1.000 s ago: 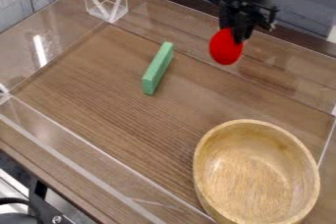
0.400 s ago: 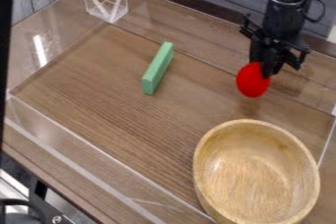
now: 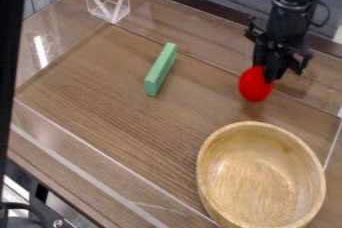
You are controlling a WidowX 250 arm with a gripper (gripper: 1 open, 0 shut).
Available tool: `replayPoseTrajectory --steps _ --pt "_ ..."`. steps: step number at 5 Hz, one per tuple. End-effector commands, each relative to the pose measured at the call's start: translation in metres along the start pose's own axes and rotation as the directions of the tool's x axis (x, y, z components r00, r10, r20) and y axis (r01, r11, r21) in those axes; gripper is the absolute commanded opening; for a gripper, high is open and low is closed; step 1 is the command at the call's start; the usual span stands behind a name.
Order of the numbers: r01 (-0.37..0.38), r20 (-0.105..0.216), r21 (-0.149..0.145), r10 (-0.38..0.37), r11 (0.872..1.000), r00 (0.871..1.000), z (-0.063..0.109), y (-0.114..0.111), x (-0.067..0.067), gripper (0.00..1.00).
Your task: Move the red object to the right side of the table
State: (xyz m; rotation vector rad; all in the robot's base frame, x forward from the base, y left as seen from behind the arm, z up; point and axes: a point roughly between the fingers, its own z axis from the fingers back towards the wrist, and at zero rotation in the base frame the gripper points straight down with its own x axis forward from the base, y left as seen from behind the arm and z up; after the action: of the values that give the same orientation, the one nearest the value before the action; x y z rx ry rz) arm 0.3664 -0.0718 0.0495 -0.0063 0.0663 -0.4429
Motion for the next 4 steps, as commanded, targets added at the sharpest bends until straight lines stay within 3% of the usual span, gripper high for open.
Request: replayPoseTrajectory --steps 1,4 --pt "0.012 0.059 0.023 -0.013 1.000 0.998 0.016 0.008 0.008 0.00" --pt "0.133 0.053 0.046 -0.135 0.990 0.989 0.007 -0.010 0.015 0.00"
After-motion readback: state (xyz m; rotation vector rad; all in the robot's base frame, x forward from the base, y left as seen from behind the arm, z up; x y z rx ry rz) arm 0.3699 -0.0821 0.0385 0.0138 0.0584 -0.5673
